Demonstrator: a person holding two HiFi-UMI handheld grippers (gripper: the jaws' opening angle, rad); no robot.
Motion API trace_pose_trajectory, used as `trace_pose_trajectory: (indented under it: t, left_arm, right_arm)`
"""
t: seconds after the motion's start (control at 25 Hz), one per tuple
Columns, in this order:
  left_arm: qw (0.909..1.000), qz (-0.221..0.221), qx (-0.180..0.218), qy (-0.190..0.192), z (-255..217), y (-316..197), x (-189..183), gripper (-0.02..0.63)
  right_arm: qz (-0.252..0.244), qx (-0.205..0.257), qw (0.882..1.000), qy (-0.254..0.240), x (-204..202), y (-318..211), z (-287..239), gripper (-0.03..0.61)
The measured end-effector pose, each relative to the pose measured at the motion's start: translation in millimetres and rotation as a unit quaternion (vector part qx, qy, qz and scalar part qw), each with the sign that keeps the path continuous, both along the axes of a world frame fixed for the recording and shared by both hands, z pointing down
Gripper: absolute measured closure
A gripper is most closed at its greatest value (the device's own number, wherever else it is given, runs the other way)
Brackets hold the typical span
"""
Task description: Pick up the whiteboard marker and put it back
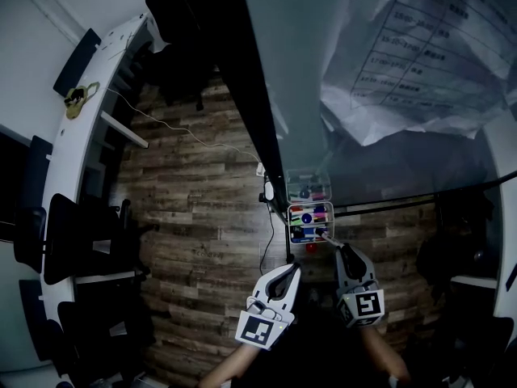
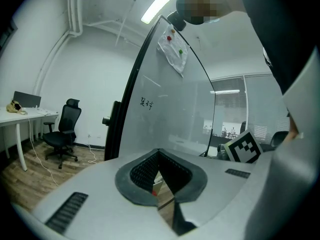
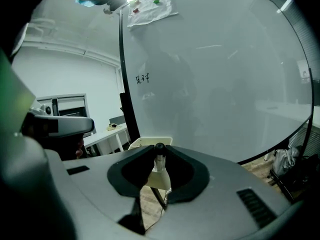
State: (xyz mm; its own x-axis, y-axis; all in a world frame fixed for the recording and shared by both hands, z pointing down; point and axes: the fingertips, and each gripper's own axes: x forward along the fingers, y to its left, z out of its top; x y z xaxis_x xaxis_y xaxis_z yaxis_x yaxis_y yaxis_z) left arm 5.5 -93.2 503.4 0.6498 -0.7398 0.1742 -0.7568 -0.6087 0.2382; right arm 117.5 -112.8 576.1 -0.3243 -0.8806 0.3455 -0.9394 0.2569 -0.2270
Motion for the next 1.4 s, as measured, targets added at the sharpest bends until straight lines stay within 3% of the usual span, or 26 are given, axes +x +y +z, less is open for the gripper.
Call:
trace_pose_trajectory:
  t: [0.68,1.4]
  left_arm:
    - [0.9994,-0.006,0.033,0.011,-21.8,24.7,-5.5,0.605]
    - [0.9975,-0.001,0.070,0.008,-46.9,70.8,8.8,0.605]
  right_arm:
    - [0.002,0.053,0.999,-0.002,0.5,22.1,-41.3,0.500]
    - [-0.011,0.107,0.994,-0.003,10.4,82.5,-83.6,0.500]
